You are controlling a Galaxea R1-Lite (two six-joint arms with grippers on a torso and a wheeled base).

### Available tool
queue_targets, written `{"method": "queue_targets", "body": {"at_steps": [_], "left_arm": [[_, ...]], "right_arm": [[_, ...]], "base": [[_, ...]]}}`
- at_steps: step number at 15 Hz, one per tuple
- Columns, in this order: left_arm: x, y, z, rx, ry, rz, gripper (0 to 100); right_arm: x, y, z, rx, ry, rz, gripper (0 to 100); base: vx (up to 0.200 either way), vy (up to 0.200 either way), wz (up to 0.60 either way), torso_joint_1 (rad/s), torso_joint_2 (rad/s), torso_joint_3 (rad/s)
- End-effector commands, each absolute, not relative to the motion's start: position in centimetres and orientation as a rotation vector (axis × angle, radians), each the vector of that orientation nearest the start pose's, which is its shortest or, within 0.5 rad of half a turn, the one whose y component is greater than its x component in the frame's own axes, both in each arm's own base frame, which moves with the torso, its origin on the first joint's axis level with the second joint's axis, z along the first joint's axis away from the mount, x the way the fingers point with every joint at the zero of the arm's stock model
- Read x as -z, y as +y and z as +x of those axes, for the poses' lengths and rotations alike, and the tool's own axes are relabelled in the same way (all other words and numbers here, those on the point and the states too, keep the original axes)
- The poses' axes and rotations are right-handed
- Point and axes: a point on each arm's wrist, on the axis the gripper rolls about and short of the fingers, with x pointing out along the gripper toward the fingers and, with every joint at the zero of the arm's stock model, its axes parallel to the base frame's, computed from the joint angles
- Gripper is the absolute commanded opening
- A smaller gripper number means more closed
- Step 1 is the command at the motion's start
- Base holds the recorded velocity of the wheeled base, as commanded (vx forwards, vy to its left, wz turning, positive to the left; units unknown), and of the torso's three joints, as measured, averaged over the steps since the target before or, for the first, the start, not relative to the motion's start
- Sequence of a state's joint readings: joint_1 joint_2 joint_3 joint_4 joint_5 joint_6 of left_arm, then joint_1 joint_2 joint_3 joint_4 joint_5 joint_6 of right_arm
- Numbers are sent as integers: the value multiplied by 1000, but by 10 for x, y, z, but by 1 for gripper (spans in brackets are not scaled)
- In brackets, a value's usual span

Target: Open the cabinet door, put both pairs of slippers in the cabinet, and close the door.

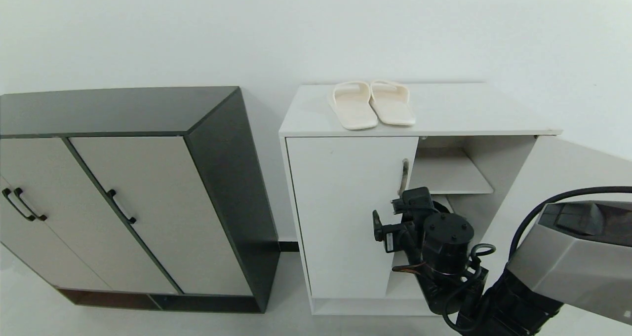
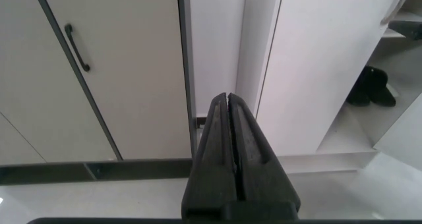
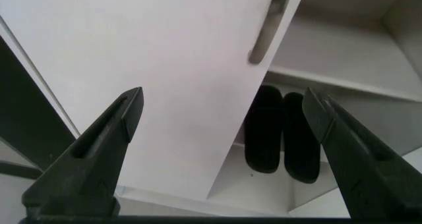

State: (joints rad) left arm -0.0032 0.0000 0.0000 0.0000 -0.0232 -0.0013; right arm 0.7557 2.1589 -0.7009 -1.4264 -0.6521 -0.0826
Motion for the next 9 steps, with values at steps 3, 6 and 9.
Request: {"method": "queue_targets", "body": {"at_steps": [3,6,9], "left_arm": [[-76,0,-23,26,2,-2,0],[-76,0,-23,26,2,-2,0],[-76,0,-23,26,2,-2,0]], "right_arm": [[-77,237,271,-104,28,-112,100],[-78,237,272,-104,25,-108,100],[-77,236,273,-98,26,-109,100]], "base": [[0,0,0,204,-507,-310],[0,0,0,219,-533,-318],[0,0,0,242,-557,-321]]}}
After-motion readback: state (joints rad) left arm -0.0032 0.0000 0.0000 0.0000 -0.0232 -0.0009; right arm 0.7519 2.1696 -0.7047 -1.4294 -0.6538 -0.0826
